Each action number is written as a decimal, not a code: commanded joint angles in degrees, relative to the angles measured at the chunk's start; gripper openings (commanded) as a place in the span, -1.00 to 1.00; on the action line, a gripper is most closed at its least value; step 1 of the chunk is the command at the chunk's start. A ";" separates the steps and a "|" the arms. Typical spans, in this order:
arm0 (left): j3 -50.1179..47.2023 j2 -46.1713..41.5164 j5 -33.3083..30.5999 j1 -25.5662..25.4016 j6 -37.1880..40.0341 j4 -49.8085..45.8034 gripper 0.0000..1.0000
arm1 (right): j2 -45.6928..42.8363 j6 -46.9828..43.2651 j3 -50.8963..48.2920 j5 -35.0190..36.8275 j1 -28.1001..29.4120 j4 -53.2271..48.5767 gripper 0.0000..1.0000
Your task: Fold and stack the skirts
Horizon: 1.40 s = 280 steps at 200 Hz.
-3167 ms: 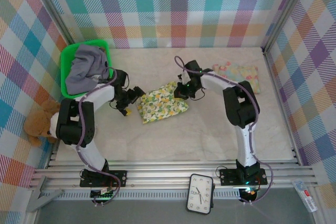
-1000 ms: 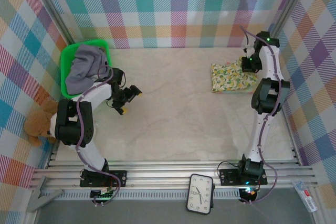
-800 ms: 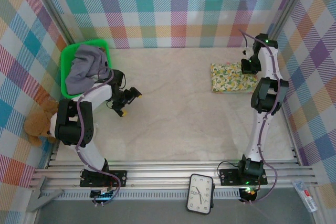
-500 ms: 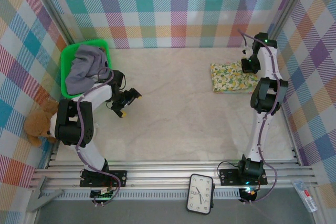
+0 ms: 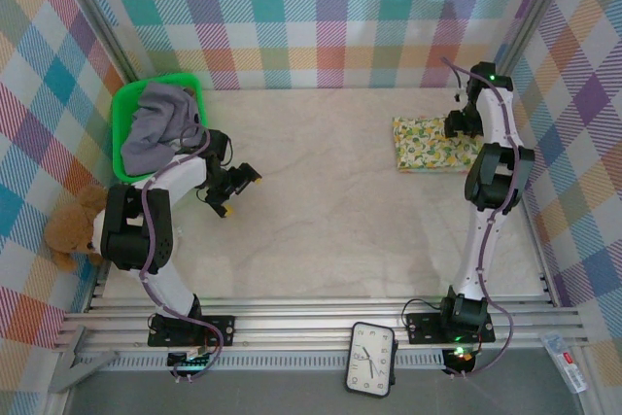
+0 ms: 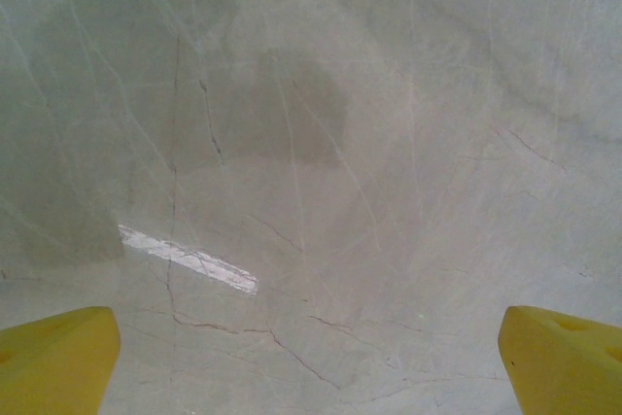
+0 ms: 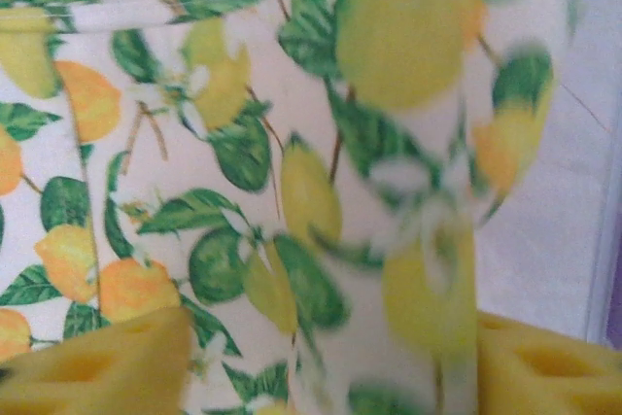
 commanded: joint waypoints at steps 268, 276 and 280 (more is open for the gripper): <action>47.23 12.67 -23.99 16.38 24.83 -26.21 1.00 | -53.79 30.23 -54.03 -25.11 4.70 32.55 0.98; 50.50 15.71 -22.83 17.11 25.03 -27.33 1.00 | -56.24 31.09 -56.63 -26.98 4.74 33.45 0.98; 52.41 17.22 -21.96 17.53 25.11 -27.63 1.00 | -57.42 31.36 -57.73 -27.73 4.74 33.70 0.98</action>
